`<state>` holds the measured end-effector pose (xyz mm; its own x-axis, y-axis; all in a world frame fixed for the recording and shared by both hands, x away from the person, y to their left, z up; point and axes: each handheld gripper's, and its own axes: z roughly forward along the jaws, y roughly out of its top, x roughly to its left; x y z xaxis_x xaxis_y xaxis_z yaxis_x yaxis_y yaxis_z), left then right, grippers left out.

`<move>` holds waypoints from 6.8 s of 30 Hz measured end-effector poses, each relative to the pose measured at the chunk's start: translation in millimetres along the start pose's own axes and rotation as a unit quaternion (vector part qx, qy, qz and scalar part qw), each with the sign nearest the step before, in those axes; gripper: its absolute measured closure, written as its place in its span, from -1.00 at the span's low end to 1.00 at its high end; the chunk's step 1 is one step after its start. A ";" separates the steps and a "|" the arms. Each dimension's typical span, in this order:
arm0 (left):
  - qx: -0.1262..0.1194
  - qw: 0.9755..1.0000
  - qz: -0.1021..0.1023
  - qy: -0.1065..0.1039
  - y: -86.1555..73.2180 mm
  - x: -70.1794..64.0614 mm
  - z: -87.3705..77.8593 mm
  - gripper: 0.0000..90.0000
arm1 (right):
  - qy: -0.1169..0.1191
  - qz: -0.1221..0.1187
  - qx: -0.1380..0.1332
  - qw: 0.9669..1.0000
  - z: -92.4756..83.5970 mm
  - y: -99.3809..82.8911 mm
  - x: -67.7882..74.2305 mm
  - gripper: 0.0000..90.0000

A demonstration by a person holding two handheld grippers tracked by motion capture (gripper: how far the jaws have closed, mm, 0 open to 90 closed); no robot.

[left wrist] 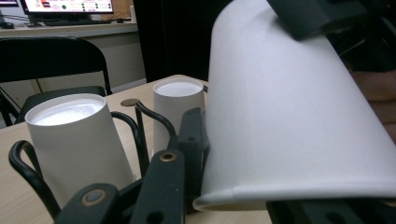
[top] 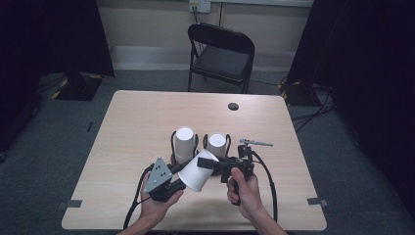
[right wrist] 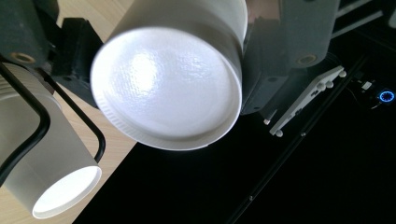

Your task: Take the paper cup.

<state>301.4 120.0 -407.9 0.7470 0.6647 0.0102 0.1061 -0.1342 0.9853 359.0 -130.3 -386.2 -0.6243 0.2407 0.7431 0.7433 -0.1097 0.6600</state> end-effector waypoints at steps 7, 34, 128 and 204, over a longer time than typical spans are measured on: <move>0.003 1.000 -0.015 -0.023 -0.7 5.6 -0.4 0.89 | -0.024 -0.018 0.013 0.999 5.6 -3.0 -2.4 -0.56; 0.050 0.996 -0.031 -0.068 -5.3 20.7 -9.9 0.92 | -0.097 -0.125 0.000 0.987 -9.8 3.4 6.9 -0.54; 0.334 0.923 -0.091 -0.169 -14.7 34.1 30.1 0.96 | -0.156 -0.535 0.294 0.777 41.1 -70.8 22.0 -0.76; 0.238 0.961 -0.119 -0.076 -19.0 37.5 9.6 0.08 | -0.191 -0.519 0.227 0.802 51.0 -75.2 22.6 -0.49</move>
<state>333.7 140.5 -427.9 0.7475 0.6082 -0.2670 0.5475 -0.3366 0.7661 301.2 -67.4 -424.7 -0.9086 0.2627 -0.3247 -0.0629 0.6825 0.7281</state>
